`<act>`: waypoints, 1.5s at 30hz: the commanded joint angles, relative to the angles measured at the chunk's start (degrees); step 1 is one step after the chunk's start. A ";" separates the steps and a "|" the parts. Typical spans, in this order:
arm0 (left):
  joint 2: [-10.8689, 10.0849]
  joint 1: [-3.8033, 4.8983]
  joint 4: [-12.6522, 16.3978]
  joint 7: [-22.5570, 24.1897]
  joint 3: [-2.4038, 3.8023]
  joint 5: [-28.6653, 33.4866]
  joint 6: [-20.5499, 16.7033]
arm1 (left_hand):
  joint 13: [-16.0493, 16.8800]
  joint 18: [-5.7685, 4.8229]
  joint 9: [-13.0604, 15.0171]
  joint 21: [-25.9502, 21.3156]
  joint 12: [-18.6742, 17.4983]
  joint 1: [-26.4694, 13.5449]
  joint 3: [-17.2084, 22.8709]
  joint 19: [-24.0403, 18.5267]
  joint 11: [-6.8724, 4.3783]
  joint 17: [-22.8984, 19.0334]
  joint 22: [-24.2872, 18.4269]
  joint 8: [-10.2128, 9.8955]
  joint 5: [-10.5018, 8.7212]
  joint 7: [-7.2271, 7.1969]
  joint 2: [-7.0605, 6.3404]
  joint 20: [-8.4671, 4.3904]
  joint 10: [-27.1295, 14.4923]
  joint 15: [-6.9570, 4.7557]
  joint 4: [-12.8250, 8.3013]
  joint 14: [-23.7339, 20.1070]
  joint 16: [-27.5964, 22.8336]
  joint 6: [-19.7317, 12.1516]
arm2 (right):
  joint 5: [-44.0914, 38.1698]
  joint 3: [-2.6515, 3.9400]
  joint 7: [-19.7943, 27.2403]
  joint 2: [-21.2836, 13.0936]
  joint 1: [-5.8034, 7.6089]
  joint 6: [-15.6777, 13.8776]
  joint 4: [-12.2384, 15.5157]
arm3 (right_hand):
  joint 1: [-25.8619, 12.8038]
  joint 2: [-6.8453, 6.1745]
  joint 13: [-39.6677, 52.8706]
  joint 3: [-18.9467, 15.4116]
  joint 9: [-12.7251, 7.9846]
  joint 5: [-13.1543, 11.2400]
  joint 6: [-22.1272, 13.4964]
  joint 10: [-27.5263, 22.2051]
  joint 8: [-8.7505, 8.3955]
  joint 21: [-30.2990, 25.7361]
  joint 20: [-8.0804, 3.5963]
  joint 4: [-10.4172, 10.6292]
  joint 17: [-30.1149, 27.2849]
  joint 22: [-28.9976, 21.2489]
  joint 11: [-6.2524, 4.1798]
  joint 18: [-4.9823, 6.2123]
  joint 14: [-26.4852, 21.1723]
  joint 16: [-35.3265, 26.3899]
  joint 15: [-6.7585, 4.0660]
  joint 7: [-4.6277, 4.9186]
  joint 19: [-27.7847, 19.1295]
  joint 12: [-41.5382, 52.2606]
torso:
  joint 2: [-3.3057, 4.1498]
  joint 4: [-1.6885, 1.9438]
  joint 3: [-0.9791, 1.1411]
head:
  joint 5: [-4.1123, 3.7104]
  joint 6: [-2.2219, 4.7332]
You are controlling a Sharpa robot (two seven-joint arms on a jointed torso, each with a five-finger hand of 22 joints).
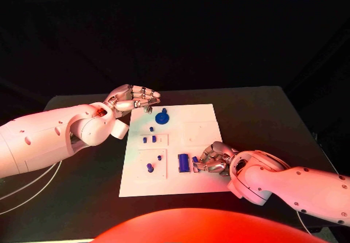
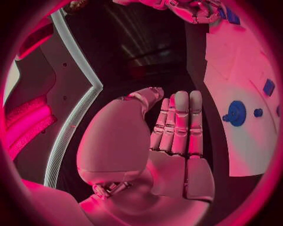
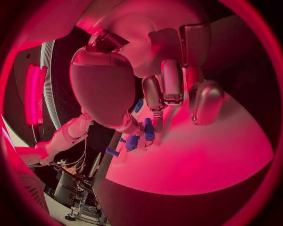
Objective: Assemble the parts on the task board
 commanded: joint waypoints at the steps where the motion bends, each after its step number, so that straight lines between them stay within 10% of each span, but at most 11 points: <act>1: 0.02 0.02 0.01 0.28 0.03 -0.16 1.20 | 0.09 0.75 -0.09 -0.35 0.38 -0.23 0.05 0.18 0.01 -0.09 -0.08 0.15 0.23 -0.02 0.32 0.21 -0.26 0.15 0.23 -0.33 0.26 -0.31 | -1.44 -0.06 -0.24 -0.04 -0.20 1.23 0.16 | -0.62 0.01 5.26 -1.36 0.00 2.97 -0.14 0.13 -0.26 -0.46 -0.05 0.23 10.27 6.68 -0.03 0.52 4.88 -0.12 -0.24 0.47 0.17 0.05 | 0.01 -0.07 0.05 | 0.01 0.00; 20: 0.10 0.02 -0.23 0.14 0.03 -0.16 1.51 | 0.09 0.74 -0.09 -0.42 0.41 -0.41 0.04 0.17 0.02 -0.12 -0.12 0.18 0.24 -0.03 0.35 0.24 -0.33 0.19 0.39 -0.35 0.29 -0.32 | -2.05 -0.06 1.56 -0.66 -0.44 -0.37 1.19 | -4.46 -0.69 4.79 -7.09 -0.13 4.91 -0.14 -0.27 -0.81 -1.75 0.08 1.46 9.79 6.52 0.19 0.67 4.77 -0.35 -0.06 0.71 -0.02 -0.68 | 0.00 -0.07 0.01 | 0.05 0.00; 45: 0.01 0.01 -0.35 -0.01 0.03 -0.16 1.53 | 0.10 0.74 -0.10 -0.50 0.44 -0.57 0.04 0.17 0.02 -0.14 -0.16 0.19 0.25 -0.03 0.34 0.27 -0.41 0.20 0.52 -0.37 0.32 -0.37 | -1.09 -0.05 6.12 -3.45 -0.79 3.43 2.51 | 0.05 0.48 4.76 -10.34 -0.28 -1.59 -0.03 -0.30 -1.34 -2.22 0.09 0.74 9.73 6.64 0.10 0.70 4.77 -0.41 -0.12 0.59 0.03 -0.79 | -0.02 -0.05 0.05 | 0.14 0.00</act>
